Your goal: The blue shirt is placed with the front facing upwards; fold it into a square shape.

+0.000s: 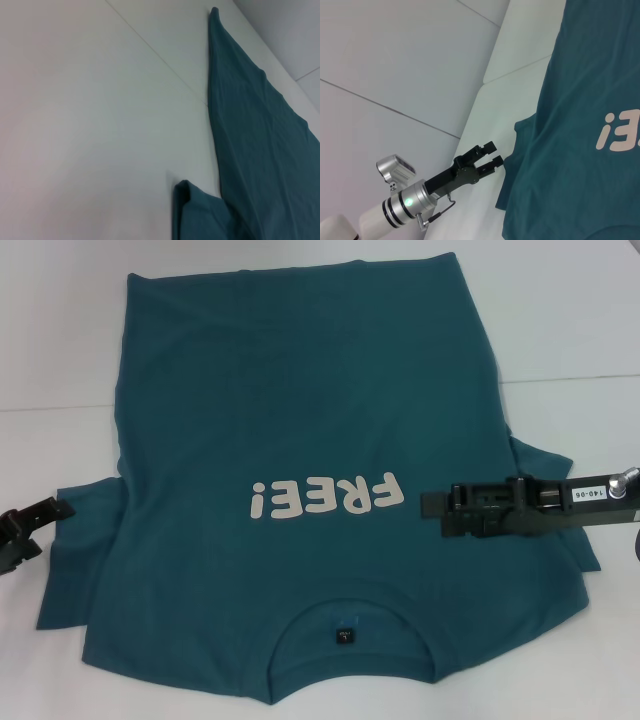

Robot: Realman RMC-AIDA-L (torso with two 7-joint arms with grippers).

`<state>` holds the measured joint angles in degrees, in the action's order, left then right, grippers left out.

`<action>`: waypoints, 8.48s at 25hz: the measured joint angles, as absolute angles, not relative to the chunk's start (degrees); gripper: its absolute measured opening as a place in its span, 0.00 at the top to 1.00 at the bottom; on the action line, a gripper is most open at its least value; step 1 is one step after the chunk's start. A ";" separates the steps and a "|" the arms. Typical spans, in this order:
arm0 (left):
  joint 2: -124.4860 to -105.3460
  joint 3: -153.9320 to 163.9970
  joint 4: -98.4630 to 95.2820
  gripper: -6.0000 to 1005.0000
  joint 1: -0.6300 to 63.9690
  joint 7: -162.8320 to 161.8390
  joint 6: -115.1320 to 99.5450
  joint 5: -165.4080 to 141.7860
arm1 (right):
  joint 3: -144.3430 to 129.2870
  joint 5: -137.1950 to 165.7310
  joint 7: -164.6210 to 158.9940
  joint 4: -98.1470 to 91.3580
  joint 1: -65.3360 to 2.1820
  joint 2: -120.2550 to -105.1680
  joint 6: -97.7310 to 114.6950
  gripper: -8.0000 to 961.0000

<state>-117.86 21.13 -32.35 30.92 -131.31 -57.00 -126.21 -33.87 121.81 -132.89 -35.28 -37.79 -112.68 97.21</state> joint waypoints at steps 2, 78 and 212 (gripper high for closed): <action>-117.90 21.22 -32.34 0.13 30.94 -131.30 -56.89 -126.21 | -33.85 121.81 -132.89 -35.27 -37.74 -112.68 97.24 0.02; -117.16 24.26 -31.16 0.13 33.82 -135.00 -59.84 -130.31 | -31.89 121.38 -132.63 -35.12 -36.65 -112.06 97.20 0.03; -118.36 33.59 -30.78 0.07 40.43 -140.88 -53.36 -125.46 | -30.61 121.86 -133.09 -33.07 -34.90 -111.25 94.34 0.03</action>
